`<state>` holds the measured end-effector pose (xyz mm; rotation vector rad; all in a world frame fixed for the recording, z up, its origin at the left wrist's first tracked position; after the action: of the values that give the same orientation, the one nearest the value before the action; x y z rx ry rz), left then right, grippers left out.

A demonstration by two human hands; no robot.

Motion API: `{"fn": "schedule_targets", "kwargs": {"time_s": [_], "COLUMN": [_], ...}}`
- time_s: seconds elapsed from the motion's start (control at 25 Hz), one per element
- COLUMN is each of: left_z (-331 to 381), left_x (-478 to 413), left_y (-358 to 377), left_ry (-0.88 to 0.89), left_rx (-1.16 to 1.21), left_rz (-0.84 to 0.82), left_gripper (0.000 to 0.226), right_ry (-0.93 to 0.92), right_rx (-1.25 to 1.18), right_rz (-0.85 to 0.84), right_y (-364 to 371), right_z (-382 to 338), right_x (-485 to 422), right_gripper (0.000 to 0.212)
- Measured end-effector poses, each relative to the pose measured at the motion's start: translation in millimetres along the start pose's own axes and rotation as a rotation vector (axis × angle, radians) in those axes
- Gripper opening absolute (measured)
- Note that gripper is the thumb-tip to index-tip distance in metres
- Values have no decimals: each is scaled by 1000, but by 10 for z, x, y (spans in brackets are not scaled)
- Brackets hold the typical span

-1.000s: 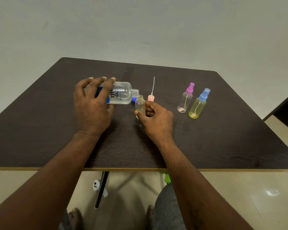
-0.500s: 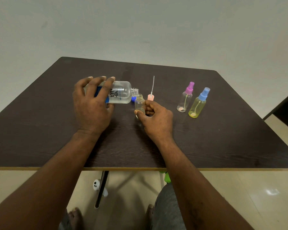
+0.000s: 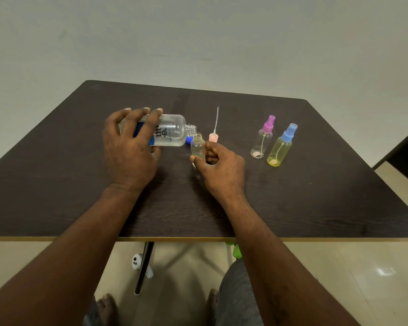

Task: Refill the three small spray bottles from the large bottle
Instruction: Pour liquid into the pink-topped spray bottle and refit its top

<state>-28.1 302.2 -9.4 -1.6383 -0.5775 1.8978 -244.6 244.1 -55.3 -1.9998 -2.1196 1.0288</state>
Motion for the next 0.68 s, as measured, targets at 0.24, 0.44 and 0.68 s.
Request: {"fn": "schedule_targets", "kwargs": {"time_s": [0.24, 0.44, 0.68], "left_z": [9, 11, 18], "left_x": [-5, -7, -7], "left_y": [-10, -14, -32], "left_ry": [-5, -8, -9], "left_rx": [-2, -8, -5], "left_rz": [-6, -3, 9], "left_gripper": [69, 67, 65], "right_ry": [3, 16, 20], "right_rx": [10, 9, 11], "right_rz": [0, -11, -12], "right_y": [-4, 3, 5], "right_z": [-2, 15, 25], "right_x": [5, -3, -6], "right_gripper": [35, 38, 38]}}
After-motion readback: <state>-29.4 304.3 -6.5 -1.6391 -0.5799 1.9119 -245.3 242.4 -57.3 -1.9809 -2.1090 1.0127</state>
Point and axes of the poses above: each hand's wrist, its own x-axis away from the middle knuckle, its own y-axis out of the palm, z = x × y, the point moved 10 cm from there along -x, towards the middle knuckle, and after that the axes turned 9 degrees about -z, right-handed, at the moved point
